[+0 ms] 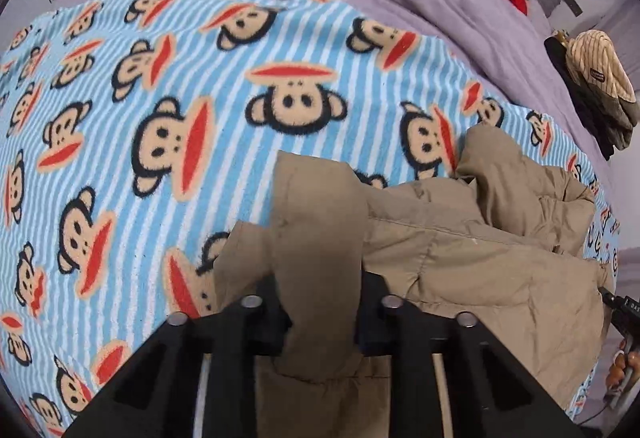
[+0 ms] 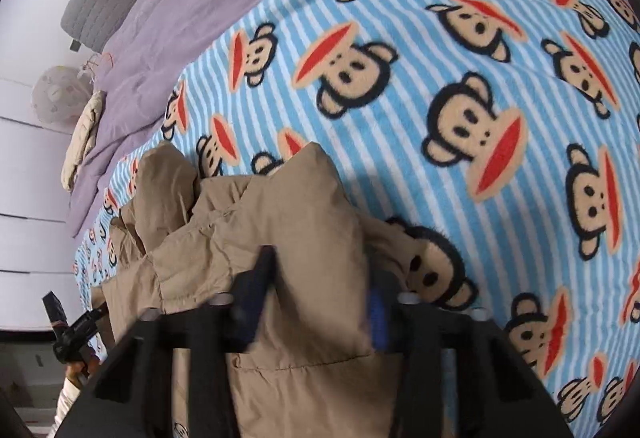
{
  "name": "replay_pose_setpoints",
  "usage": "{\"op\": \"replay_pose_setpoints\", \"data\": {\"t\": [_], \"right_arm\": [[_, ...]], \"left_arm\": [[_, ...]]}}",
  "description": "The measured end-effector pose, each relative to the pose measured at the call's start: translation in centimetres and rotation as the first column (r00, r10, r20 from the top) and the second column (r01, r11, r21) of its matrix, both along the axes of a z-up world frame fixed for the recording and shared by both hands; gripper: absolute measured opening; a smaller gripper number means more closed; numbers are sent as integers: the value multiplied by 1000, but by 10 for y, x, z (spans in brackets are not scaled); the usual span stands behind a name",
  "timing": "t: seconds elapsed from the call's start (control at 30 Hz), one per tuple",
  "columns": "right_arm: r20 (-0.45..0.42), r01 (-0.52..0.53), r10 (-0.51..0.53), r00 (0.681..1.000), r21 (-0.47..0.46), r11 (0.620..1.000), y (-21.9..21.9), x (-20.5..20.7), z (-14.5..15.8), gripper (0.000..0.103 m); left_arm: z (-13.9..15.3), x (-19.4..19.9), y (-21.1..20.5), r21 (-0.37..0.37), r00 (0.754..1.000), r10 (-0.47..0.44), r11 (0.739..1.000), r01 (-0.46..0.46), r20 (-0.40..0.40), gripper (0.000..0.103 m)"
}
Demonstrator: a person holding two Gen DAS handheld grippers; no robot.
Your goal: Fold large clothes
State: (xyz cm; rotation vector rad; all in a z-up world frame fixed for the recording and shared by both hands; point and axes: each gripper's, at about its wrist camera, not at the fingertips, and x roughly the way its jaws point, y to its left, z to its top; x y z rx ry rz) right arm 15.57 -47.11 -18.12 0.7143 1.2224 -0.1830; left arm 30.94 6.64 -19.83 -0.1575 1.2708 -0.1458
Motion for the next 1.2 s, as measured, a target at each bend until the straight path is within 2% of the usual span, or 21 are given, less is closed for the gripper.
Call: {"op": "replay_pose_setpoints", "data": {"t": [0.03,0.1,0.17,0.23,0.3,0.37,0.43,0.5,0.57,0.63,0.73,0.8,0.83,0.9,1.0,1.07,1.2], "right_arm": [[7,-29,29,1000,-56,998,8,2,6,13],[22,-98,104,994,-185,978,22,11,23,11],[23,-137,148,989,-265,955,27,27,27,11],[-1,-135,140,990,-274,952,23,43,13,11],[-46,-133,125,991,-300,945,23,54,-14,11],[-71,-115,97,993,-322,940,27,57,-38,11],[-73,-107,86,994,-363,926,32,58,-44,12],[-85,-112,86,993,-377,919,32,59,-42,14],[-88,-96,68,994,-369,924,27,56,-30,19],[-76,-66,41,996,-357,932,19,48,-12,31],[25,28,-20,999,-348,937,6,22,23,32],[101,71,-40,994,-329,942,3,9,42,31],[129,56,-17,992,-307,950,7,8,46,27],[143,-34,77,987,-281,959,28,21,39,24],[73,-137,166,983,-303,943,58,45,5,23],[22,-120,134,991,-308,944,58,52,-27,20],[42,-32,47,998,-300,953,43,58,-54,19]], "left_arm": [[9,-2,-4,36,999,-9,999,7,49,20],[17,2,-10,90,994,-37,996,27,107,20],[4,15,-9,109,996,-25,994,15,85,20],[-17,26,-5,108,998,10,994,-17,58,20],[-37,29,-7,121,998,32,992,-37,46,21],[-46,29,-14,155,998,32,987,-40,56,22],[-46,30,-18,198,998,25,979,-36,59,27],[-36,31,-14,210,997,48,976,-59,56,30],[-11,26,-3,195,993,70,977,-87,93,30],[19,17,8,181,986,63,979,-90,152,30],[54,4,15,192,971,15,979,-63,240,30],[62,2,16,151,968,-4,988,-36,253,30],[58,4,14,134,969,-8,991,-26,246,30],[36,13,3,146,979,-10,989,-21,205,30],[-23,28,-13,249,995,27,967,-51,97,30],[-53,34,-12,251,995,68,964,-85,75,30],[-60,38,-21,307,995,48,949,-74,91,30]]}}
